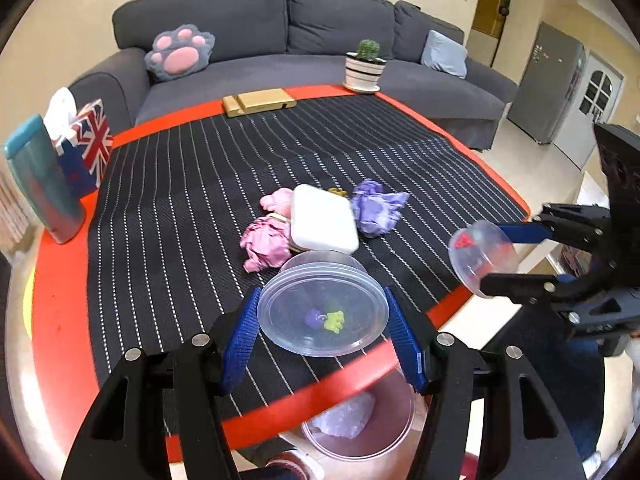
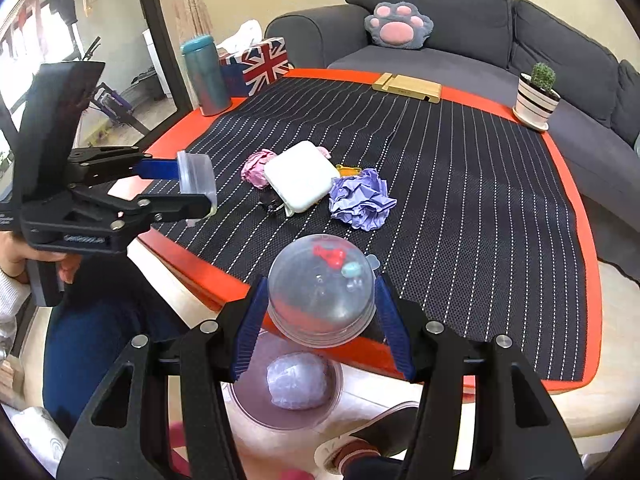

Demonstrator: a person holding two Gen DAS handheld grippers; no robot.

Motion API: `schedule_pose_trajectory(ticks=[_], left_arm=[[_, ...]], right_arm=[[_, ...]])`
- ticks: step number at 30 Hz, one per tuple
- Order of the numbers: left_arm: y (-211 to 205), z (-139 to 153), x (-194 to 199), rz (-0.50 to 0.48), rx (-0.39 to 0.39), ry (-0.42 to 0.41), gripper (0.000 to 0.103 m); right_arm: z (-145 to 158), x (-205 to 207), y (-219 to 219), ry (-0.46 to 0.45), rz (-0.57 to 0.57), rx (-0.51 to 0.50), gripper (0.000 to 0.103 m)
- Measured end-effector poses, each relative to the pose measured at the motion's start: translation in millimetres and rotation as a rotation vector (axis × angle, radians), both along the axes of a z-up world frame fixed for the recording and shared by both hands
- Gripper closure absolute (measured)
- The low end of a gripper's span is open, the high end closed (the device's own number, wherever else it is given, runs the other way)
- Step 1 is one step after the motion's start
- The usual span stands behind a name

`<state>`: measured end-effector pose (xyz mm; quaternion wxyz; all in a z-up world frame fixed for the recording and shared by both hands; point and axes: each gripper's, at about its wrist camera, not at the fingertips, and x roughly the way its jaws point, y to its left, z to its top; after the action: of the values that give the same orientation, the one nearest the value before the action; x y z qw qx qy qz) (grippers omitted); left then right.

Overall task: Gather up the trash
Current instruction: 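Carry both containers over the pink bin while the right gripper opens to drop its container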

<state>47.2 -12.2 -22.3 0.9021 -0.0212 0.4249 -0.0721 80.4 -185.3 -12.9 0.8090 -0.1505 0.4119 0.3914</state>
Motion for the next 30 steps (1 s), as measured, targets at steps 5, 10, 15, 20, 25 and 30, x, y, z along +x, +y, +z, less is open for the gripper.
schedule_pose_trajectory(ticks=[5,10,15,20,25,30], left_arm=[[-4,3,-16,-0.003,-0.013,-0.014,0.043],[-8,1,-32,-0.010,-0.024,-0.019,0.043],[-15,-9,-51,-0.011,-0.030,-0.014,0.043],[-16,-14,-64,-0.012,-0.049,-0.011,0.043],[-16,-17,-71,-0.013,-0.057,-0.005,0.043],[-15,-21,-73,-0.012,-0.059,0.004,0.043]], right_arm=[[0,-10,-6,-0.002,0.004,0.008,0.048],[-1,-25,-12,0.004,0.023,0.022,0.048],[-7,-46,-14,0.020,0.065,0.020,0.048],[-20,-63,-7,0.064,0.116,0.018,0.048],[-31,-73,2,0.095,0.162,0.016,0.045],[-34,-72,4,0.105,0.153,0.031,0.020]])
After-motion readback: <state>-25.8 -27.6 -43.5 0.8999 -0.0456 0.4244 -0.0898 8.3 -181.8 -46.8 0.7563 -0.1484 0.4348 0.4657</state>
